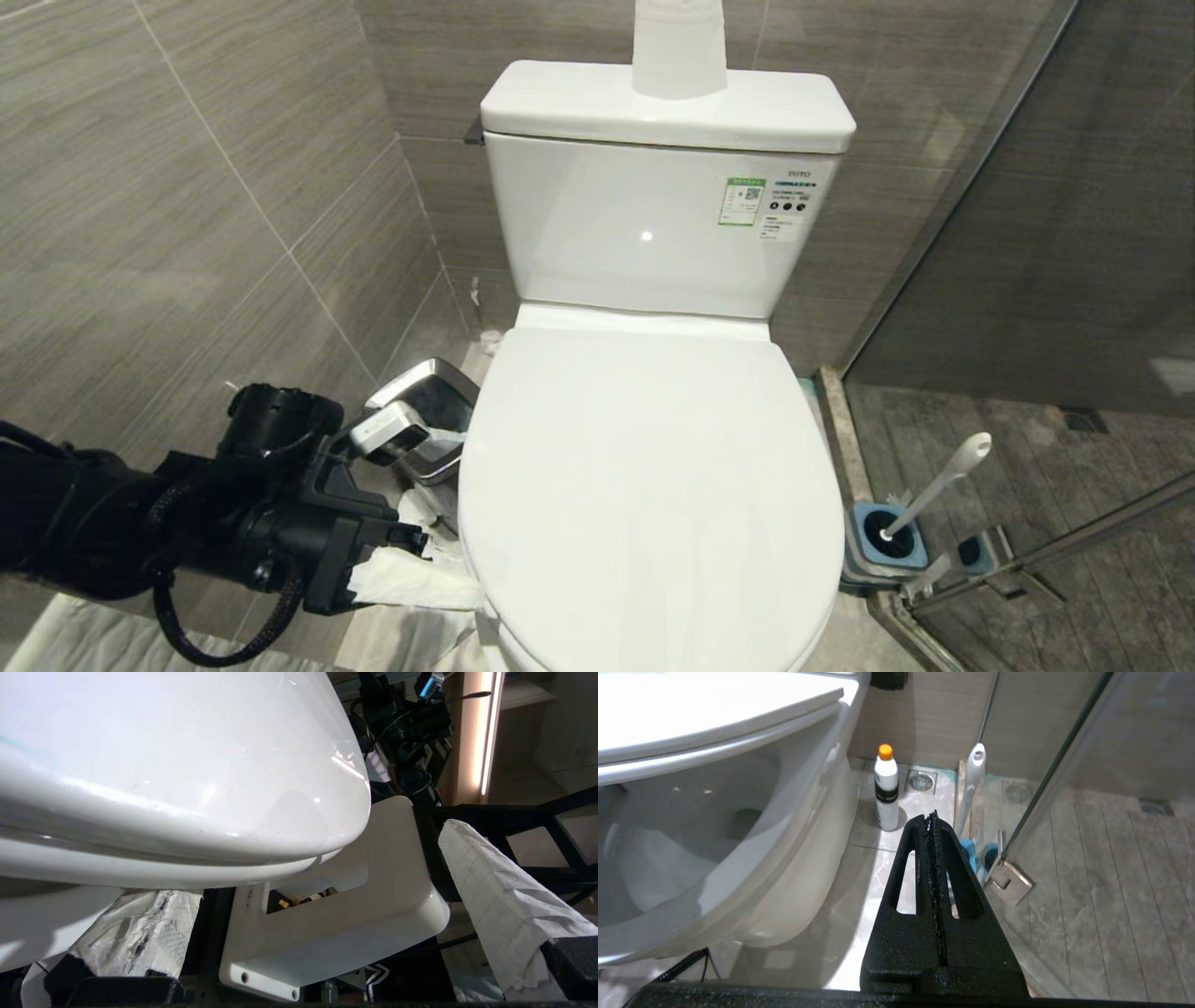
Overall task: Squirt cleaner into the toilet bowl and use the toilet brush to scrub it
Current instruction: Use the left hand to lift the toilet lid slightly
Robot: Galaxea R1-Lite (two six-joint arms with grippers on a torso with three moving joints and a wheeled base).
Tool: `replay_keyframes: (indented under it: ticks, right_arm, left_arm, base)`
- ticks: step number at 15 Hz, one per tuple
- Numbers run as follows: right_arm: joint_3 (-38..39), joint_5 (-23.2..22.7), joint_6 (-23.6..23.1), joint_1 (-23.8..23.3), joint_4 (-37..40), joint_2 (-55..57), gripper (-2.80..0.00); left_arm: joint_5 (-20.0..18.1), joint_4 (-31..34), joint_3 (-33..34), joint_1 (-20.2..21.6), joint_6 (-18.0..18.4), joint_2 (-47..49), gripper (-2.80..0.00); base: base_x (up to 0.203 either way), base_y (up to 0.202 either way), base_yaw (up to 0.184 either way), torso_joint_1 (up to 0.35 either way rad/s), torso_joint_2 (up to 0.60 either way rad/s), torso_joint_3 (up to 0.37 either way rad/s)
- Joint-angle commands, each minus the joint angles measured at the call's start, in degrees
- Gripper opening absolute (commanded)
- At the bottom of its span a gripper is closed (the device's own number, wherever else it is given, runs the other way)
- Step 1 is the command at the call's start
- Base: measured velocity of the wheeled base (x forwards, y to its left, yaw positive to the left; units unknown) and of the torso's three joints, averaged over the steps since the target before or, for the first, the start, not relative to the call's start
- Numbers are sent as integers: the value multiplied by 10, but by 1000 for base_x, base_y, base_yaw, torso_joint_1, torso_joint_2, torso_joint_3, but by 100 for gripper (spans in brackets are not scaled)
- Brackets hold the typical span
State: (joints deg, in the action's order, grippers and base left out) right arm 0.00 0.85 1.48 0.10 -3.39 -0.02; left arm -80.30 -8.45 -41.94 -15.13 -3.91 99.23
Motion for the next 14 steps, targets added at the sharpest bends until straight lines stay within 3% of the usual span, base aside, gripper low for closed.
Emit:
replay_keyframes:
  ticks: [1,4,8,12,14]
  right_arm:
    - [14,0,0,0,0,0,-280]
    - [14,0,0,0,0,0,-280]
    - [14,0,0,0,0,0,-280]
    - [14,0,0,0,0,0,-280]
    - [14,0,0,0,0,0,-280]
  left_arm:
    - [8,23,-26,-3,0,3,0]
    - [16,96,-74,-2,0,3,0]
    - [59,223,-145,1,1,3,0]
    - [85,255,-175,1,-1,3,0]
    - [87,264,-202,1,-42,2,0]
  base:
    - [0,0,0,0,0,0]
    - [0,0,0,0,0,0]
    - [0,0,0,0,0,0]
    - [0,0,0,0,0,0]
    - [0,0,0,0,0,0]
